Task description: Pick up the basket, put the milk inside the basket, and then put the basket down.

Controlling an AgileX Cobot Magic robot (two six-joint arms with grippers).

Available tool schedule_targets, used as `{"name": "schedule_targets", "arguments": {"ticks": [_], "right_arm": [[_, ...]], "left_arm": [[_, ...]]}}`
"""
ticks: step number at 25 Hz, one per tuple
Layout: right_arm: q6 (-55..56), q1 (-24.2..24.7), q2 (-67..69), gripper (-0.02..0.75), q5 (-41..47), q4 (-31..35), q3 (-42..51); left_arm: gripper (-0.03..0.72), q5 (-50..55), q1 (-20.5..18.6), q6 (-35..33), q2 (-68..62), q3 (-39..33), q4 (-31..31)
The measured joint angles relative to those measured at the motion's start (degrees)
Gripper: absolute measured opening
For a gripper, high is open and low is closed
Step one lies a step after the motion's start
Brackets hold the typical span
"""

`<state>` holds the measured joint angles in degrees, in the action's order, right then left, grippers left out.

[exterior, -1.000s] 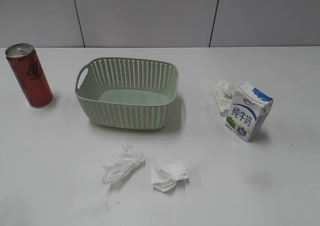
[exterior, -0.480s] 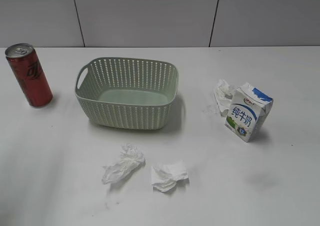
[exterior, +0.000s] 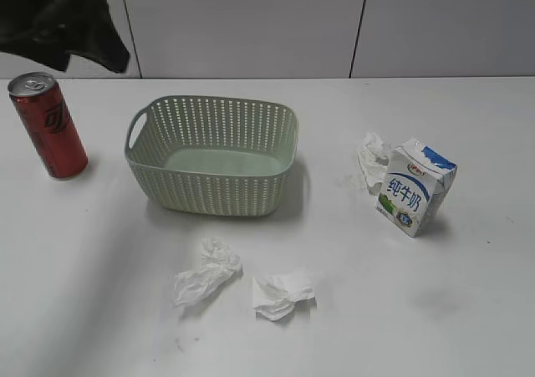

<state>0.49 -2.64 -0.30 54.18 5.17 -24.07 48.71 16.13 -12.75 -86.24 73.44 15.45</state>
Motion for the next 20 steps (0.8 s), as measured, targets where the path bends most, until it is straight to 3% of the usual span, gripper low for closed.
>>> {"name": "schedule_targets", "arguments": {"ticks": [13, 20], "right_arm": [[0.0, 0.0, 0.0, 0.574, 0.0, 0.05, 0.0], [0.0, 0.0, 0.0, 0.574, 0.0, 0.05, 0.0]], "left_arm": [[0.608, -4.23, 1.09, 0.19, -22.44, 8.83, -2.59], [0.587, -7.05, 1.09, 0.73, -29.27, 9.58, -3.15]]}}
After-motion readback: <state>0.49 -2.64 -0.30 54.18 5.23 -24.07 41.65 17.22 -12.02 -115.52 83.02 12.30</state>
